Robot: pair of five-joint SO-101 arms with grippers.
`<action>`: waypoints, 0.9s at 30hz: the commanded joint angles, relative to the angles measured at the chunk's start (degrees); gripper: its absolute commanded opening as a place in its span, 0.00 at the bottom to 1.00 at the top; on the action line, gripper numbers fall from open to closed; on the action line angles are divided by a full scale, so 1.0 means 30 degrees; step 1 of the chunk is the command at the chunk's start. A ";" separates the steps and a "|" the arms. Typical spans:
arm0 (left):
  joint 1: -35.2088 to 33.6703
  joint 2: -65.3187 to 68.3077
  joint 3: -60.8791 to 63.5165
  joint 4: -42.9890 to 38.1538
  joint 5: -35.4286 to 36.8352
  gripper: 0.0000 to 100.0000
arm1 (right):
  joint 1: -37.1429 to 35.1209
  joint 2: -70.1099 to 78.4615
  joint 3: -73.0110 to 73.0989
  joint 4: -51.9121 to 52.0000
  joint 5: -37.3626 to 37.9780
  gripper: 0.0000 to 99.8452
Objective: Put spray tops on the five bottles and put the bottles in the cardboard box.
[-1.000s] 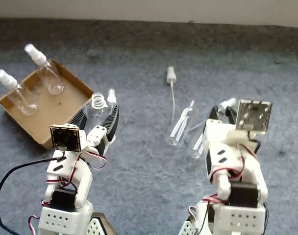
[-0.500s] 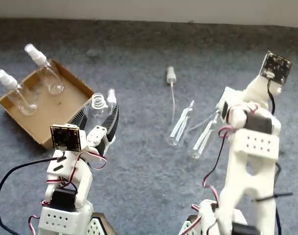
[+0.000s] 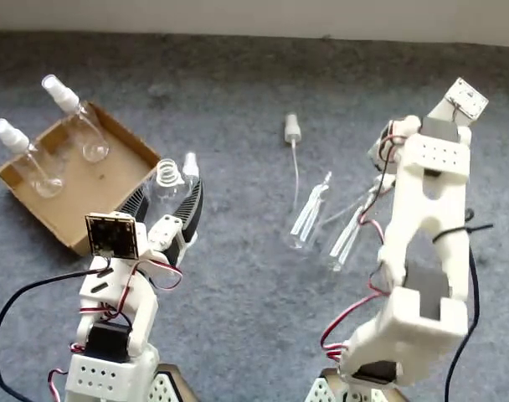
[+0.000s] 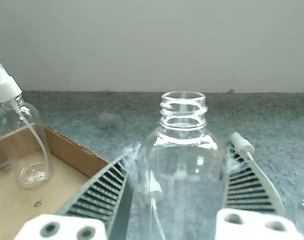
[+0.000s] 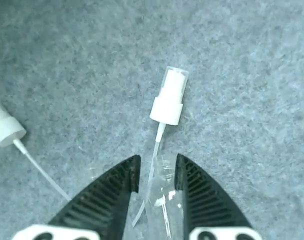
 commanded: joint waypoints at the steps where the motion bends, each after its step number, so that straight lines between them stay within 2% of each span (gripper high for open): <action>1: -0.0190 -0.0103 0.0366 0.0029 0.0088 0.15 | -0.0278 0.1949 -0.3385 0.0484 -0.0352 0.11; 4: -0.0190 -0.0103 0.0366 0.0029 0.0088 0.15 | -0.0249 0.3443 -0.5172 0.1626 -0.0381 0.12; 8: -0.0161 -0.0103 0.0366 0.0029 0.0088 0.15 | -0.0484 0.4440 -0.7546 0.3355 -0.0410 0.18; 15: -0.0161 -0.0103 0.0366 0.0117 0.0088 0.15 | -0.0601 0.6491 -0.9421 0.3590 -0.2989 0.18; 27: -0.0132 -0.0103 0.0366 0.0410 0.0088 0.15 | -0.0161 1.0095 -1.2440 0.3678 -0.2960 0.18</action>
